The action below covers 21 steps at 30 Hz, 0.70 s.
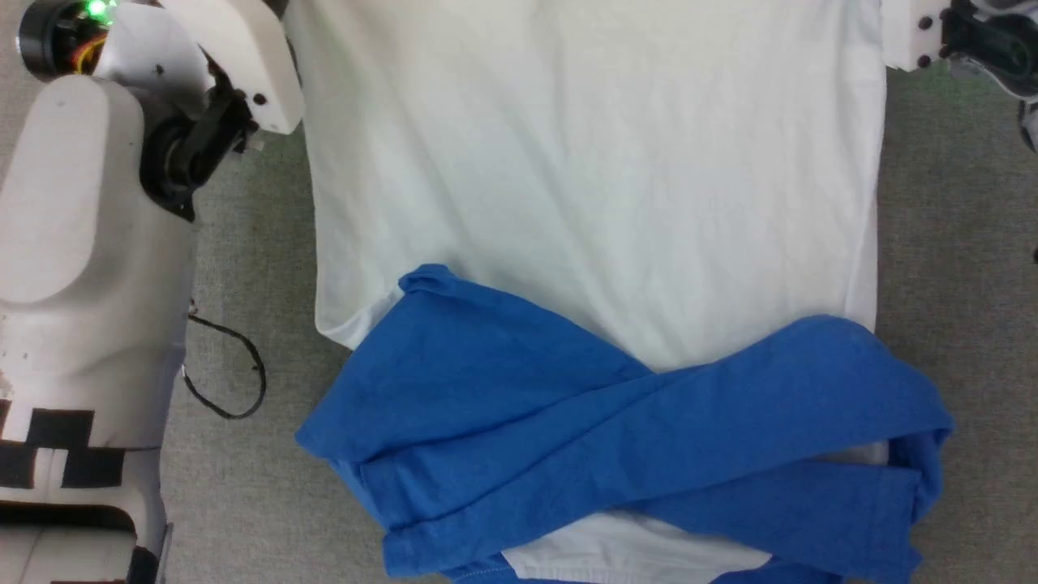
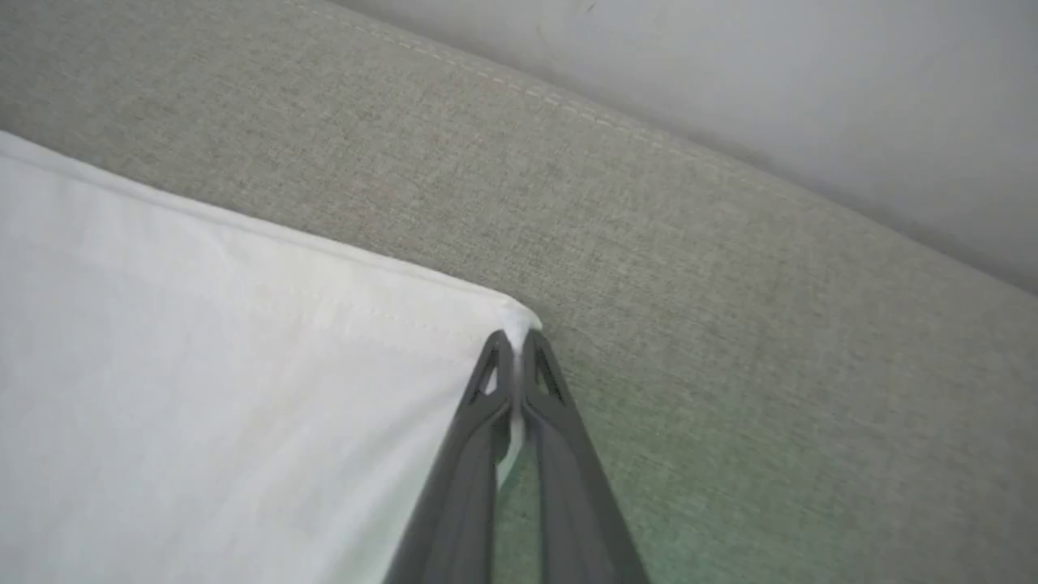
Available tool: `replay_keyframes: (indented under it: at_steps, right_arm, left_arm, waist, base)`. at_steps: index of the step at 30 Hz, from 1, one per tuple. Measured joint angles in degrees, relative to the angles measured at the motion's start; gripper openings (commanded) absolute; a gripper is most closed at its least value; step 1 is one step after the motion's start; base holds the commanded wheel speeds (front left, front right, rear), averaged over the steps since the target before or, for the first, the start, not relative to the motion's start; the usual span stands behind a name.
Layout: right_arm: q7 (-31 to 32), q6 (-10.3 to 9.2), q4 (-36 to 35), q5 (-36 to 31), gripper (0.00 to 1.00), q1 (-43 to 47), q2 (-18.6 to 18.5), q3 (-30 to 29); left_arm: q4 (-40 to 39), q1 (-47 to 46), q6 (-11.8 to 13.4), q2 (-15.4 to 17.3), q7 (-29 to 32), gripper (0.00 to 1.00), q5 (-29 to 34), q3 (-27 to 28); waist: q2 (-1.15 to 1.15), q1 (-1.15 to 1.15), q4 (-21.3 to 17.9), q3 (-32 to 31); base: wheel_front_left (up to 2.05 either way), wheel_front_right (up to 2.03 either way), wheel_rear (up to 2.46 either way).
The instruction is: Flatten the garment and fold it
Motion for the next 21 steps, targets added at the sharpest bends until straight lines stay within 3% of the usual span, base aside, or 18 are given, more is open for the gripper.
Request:
replay_keyframes:
  at_steps: [4,10,15,21]
  right_arm:
    - [-10.5,0.01,-2.1,-2.0,0.00,1.3,-3.0,0.5]
    - [-21.0,0.03,-7.3,-2.0,0.00,3.4,-5.8,-1.0]
    - [-25.2,0.05,-14.5,-1.6,0.00,10.8,-9.3,-2.4]
    - [-24.8,0.09,-26.9,-1.5,0.00,27.3,-12.1,-5.3]
  left_arm:
    - [0.4,0.0,0.0,1.2,-3.5,0.00,0.1,0.6]
    - [-2.0,2.1,0.0,3.2,-8.7,0.00,0.2,2.2]
    - [-8.0,10.1,0.8,4.7,-12.1,0.00,0.2,3.5]
    - [-19.9,27.2,5.3,6.7,-14.1,0.00,0.0,7.0]
  waist:
    - [0.00,0.00,-0.6,-1.7]
    - [-0.01,0.00,-1.5,-5.8]
    - [-0.01,-0.01,-2.2,-10.3]
    - [-0.01,-0.02,-3.2,-16.4]
  base:
    - [0.00,0.00,0.00]
    - [0.00,0.00,0.00]
    - [0.00,0.00,0.00]
    - [0.00,0.00,0.00]
